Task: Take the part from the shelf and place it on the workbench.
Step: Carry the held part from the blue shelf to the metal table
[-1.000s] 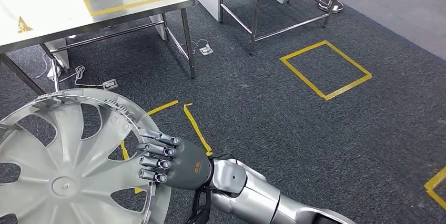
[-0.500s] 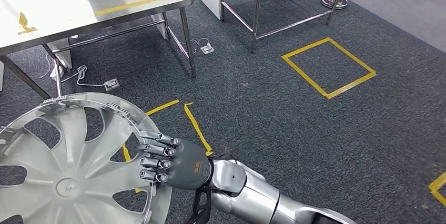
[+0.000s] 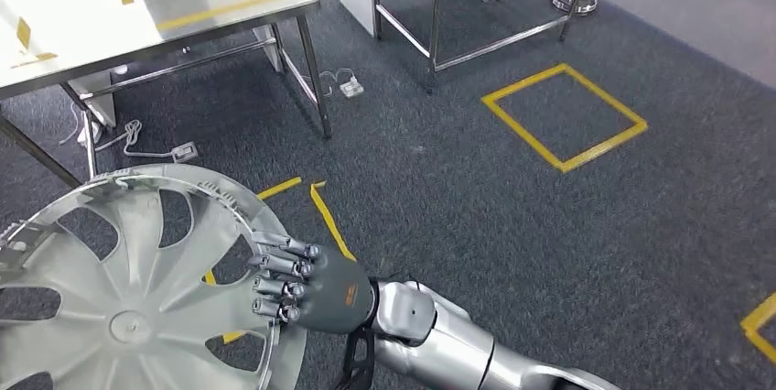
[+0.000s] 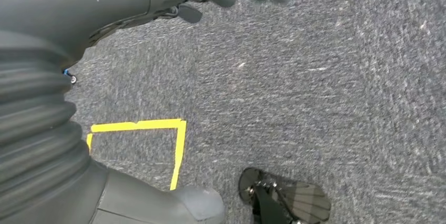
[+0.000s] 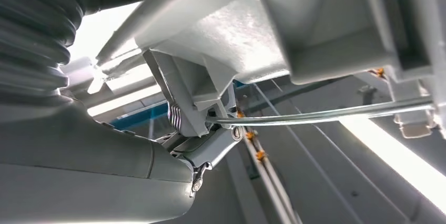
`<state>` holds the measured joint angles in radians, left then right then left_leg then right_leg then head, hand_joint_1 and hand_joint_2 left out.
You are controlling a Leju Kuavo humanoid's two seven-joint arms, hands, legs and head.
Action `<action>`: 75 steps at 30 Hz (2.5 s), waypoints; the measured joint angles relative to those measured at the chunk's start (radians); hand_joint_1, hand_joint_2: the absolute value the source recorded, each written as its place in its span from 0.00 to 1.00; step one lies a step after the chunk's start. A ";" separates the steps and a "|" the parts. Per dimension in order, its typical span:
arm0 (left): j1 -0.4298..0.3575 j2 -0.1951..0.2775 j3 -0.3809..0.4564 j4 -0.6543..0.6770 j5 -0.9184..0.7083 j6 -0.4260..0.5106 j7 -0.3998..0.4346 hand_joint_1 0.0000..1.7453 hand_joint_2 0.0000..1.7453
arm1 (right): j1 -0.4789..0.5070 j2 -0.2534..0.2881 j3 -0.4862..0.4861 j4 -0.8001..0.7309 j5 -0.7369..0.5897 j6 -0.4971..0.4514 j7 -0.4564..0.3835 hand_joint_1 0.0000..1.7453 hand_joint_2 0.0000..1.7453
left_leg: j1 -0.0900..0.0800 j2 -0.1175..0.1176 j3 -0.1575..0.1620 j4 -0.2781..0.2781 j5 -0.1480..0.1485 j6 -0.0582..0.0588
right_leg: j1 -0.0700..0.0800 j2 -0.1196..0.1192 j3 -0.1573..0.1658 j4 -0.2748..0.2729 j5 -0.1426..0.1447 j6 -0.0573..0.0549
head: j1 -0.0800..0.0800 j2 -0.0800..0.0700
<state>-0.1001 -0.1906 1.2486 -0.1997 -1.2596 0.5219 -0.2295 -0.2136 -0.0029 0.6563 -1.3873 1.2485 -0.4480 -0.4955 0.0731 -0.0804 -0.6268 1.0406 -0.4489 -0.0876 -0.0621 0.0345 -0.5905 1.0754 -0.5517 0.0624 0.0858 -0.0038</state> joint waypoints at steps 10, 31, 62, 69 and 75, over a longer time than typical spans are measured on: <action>0.000 -0.001 -0.005 0.002 0.000 0.000 -0.001 0.00 1.00 | 0.007 0.000 0.001 -0.003 0.000 0.000 0.001 1.00 1.00 | -0.040 0.076 -0.165 0.269 -0.083 0.038 | 0.035 -0.044 0.052 0.009 -0.021 -0.068 | -0.018 0.000; -0.005 -0.009 -0.013 0.006 0.012 0.001 0.003 0.00 1.00 | -0.005 -0.002 -0.002 -0.001 -0.001 0.000 0.000 1.00 1.00 | -0.090 0.044 0.064 0.028 -0.070 0.108 | 0.080 -0.022 -0.055 -0.014 0.086 -0.080 | -0.017 0.000; -0.004 -0.014 -0.013 0.010 0.019 -0.001 -0.007 0.00 1.00 | -0.019 -0.003 -0.017 0.035 -0.041 0.025 -0.007 1.00 1.00 | -0.084 0.059 0.082 0.021 -0.072 0.099 | 0.086 -0.018 -0.062 -0.024 0.097 -0.097 | -0.017 0.000; -0.007 -0.013 -0.013 0.009 0.018 -0.001 -0.014 0.00 1.00 | -0.036 -0.004 -0.049 0.044 -0.062 0.027 0.001 1.00 1.00 | -0.071 0.068 -0.053 0.256 -0.159 0.062 | 0.070 -0.024 0.006 -0.040 0.079 -0.107 | -0.023 0.000; -0.005 -0.009 -0.014 0.009 0.013 -0.004 -0.009 0.00 1.00 | -0.041 -0.005 -0.088 0.049 -0.077 0.036 0.018 1.00 1.00 | -0.059 0.078 -0.028 0.034 0.005 0.055 | 0.058 -0.022 0.066 -0.036 0.021 -0.078 | -0.029 0.000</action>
<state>-0.1050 -0.1997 1.2347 -0.1905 -1.2466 0.5176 -0.2386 -0.2551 -0.0074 0.5679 -1.3382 1.1716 -0.4117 -0.4776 0.0141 -0.0029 -0.6546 1.0745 -0.4441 -0.0322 -0.0040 0.0130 -0.5247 1.0398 -0.5311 -0.0153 0.0565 -0.0038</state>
